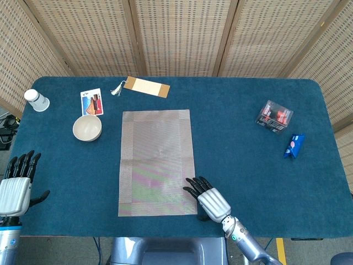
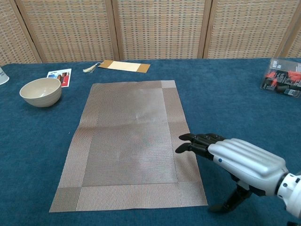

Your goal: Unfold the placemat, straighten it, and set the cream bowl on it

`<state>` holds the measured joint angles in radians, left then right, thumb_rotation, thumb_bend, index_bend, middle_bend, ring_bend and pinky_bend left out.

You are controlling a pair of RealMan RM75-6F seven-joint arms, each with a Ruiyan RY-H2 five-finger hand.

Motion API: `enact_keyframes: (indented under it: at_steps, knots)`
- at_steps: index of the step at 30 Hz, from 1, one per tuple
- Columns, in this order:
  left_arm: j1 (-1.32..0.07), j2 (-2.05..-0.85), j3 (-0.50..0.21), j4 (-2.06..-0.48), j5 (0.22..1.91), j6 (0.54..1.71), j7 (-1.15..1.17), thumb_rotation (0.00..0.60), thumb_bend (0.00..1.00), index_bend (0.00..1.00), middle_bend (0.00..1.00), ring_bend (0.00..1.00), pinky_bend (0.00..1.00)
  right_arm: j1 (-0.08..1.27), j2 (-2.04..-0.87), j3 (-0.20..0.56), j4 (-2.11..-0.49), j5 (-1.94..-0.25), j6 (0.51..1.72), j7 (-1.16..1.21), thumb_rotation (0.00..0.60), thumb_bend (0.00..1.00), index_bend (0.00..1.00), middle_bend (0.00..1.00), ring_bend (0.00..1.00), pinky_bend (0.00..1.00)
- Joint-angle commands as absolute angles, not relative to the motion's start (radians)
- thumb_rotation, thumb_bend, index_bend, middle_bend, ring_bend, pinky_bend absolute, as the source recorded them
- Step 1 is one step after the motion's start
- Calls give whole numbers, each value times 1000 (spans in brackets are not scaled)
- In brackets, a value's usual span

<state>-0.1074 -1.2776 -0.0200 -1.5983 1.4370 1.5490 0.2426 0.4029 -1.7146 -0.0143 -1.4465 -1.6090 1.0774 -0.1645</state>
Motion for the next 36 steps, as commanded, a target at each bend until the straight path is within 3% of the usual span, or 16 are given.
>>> enact_keyframes:
  at_steps: [1, 11, 22, 29, 36]
  knots:
    - [-106, -1278, -23, -1600, 1438, 1549, 243, 600, 135, 0, 0, 0, 0, 406, -1719, -15, -1443, -1595, 1070, -171, 600, 67, 172, 0, 0, 0]
    - [-100, -1279, -31, -1599, 1444, 1542, 236, 600, 135, 0, 0, 0, 0, 424, -1765, -2, -1404, -1568, 1066, -188, 600, 72, 179, 0, 0, 0]
    - [-100, -1283, -40, -1593, 1439, 1525, 232, 600, 136, 0, 0, 0, 0, 422, -1838, 0, -1327, -1615, 1160, -98, 600, 315, 248, 0, 0, 0]
    - [-100, -1288, -41, -1590, 1442, 1519, 238, 600, 138, 0, 0, 0, 0, 423, -1848, -8, -1313, -1621, 1174, -59, 600, 329, 264, 0, 0, 0]
    - [-100, -1292, -46, -1587, 1430, 1506, 240, 600, 140, 0, 0, 0, 0, 427, -1898, 10, -1266, -1619, 1201, -6, 600, 331, 361, 0, 0, 0]
